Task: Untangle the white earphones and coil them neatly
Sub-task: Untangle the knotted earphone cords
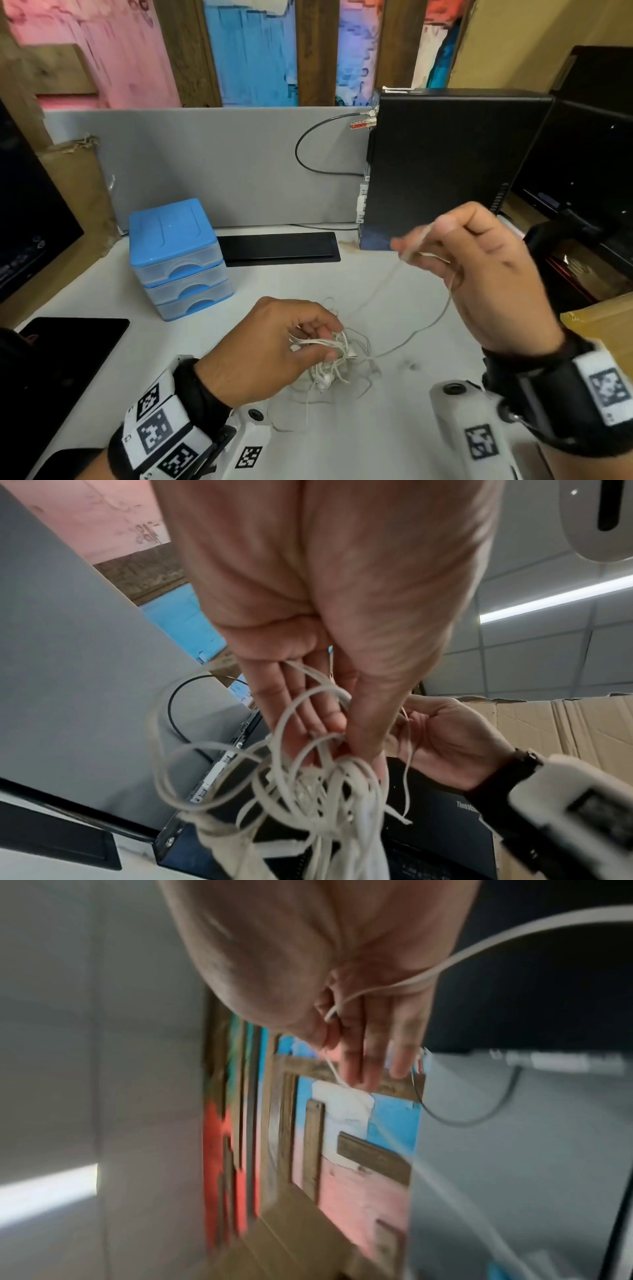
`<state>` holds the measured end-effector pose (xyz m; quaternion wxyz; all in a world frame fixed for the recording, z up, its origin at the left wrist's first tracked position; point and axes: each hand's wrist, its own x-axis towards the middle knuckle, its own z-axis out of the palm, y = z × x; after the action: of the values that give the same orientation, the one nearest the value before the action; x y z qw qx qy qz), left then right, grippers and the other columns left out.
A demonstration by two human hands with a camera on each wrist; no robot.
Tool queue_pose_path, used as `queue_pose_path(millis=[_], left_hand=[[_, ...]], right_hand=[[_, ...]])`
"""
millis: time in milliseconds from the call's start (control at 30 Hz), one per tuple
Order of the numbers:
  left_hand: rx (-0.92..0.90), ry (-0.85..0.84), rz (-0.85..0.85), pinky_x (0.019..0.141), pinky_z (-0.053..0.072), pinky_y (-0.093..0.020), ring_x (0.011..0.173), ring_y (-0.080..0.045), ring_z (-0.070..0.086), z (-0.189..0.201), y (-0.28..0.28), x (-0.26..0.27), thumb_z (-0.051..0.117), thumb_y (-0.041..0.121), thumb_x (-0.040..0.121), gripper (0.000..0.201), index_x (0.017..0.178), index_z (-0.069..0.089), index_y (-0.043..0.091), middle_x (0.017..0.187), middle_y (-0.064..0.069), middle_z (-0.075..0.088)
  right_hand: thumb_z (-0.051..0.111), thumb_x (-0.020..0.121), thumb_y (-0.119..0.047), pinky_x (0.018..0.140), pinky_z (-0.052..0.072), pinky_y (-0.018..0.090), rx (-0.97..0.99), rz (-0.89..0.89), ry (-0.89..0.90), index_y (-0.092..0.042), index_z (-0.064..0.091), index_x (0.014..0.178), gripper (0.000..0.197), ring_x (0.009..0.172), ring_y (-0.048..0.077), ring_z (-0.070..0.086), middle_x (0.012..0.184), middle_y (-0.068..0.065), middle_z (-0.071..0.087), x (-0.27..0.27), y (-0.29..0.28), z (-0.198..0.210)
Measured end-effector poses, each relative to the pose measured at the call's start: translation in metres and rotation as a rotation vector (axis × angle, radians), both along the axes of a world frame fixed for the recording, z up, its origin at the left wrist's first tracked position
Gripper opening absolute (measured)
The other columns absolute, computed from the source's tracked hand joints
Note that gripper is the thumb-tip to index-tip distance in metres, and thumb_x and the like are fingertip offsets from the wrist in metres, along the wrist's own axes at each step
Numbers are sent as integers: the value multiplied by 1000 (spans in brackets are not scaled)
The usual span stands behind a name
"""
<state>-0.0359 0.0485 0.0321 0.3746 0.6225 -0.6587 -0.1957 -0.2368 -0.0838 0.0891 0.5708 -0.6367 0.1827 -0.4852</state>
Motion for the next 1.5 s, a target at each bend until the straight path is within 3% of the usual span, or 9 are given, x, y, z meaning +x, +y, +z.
queue_pose_path(millis=[133, 367, 600, 700, 767, 867, 1000, 1100, 1500], left_hand=[[24, -58, -40, 80, 54, -18, 88, -8, 69, 0, 0, 2, 80, 9, 80, 29, 100, 76, 29, 90, 16, 72], [-34, -25, -44, 82, 55, -25, 92, -11, 70, 5, 2, 2, 76, 13, 86, 20, 99, 76, 28, 94, 15, 72], [5, -34, 39, 80, 54, -18, 90, -6, 68, 4, 0, 14, 76, 26, 86, 14, 100, 77, 30, 92, 18, 72], [22, -70, 51, 77, 52, -15, 88, -6, 67, 4, -2, 20, 73, 23, 89, 10, 96, 77, 29, 92, 16, 70], [25, -93, 47, 76, 52, -16, 89, -8, 66, 4, -2, 21, 70, 23, 92, 8, 94, 75, 29, 91, 16, 69], [24, -54, 21, 71, 52, -17, 84, -11, 66, 7, -2, 17, 68, 24, 93, 5, 91, 71, 27, 87, 18, 70], [17, 77, -6, 71, 53, -23, 81, -16, 67, 11, 1, 9, 68, 22, 93, 6, 93, 71, 26, 84, 11, 72], [22, 122, -21, 76, 54, -30, 84, -16, 68, 12, 2, 6, 68, 24, 93, 6, 95, 73, 27, 86, 9, 73], [88, 233, -75, 92, 52, -33, 98, -18, 69, 7, 1, -6, 70, 21, 92, 18, 108, 71, 30, 101, 7, 73]], right_hand=[[59, 96, -17, 42, 17, 25, 32, 87, 122, -11, 52, 78, 20, 44, 23, 16, 56, 14, 27, -12, -1, 4], [71, 85, -52, 54, 32, 12, -613, 176, 1067, -37, 78, 94, 20, 51, 3, 48, 48, -21, 50, 2, 4, -26], [67, 91, -8, 73, 49, 30, -309, -321, 303, -13, 72, 67, 25, 77, 18, 64, 80, 5, 70, 5, -17, -24], [50, 94, -2, 89, 54, 38, 123, -118, -103, -12, 55, 62, 34, 94, 29, 71, 83, 14, 72, 0, -22, -11], [47, 92, -8, 67, 58, 34, 385, 88, -230, -12, 36, 64, 30, 61, 25, 64, 60, 7, 57, -5, -19, -4], [60, 87, -12, 38, 25, 17, 273, 116, -33, -13, 42, 70, 25, 39, 9, 26, 51, -4, 35, -2, -10, -8], [79, 76, -33, 47, 32, 7, -283, 56, 486, -23, 71, 111, 37, 45, -3, 50, 75, -6, 68, 13, 18, -24], [76, 81, -40, 53, 36, 5, -400, 145, 669, -25, 77, 106, 29, 53, -13, 54, 81, -12, 72, 20, 28, -29], [68, 93, -23, 64, 53, 34, -361, 326, 805, -18, 79, 84, 15, 65, 20, 63, 74, -1, 73, 10, 8, -31]])
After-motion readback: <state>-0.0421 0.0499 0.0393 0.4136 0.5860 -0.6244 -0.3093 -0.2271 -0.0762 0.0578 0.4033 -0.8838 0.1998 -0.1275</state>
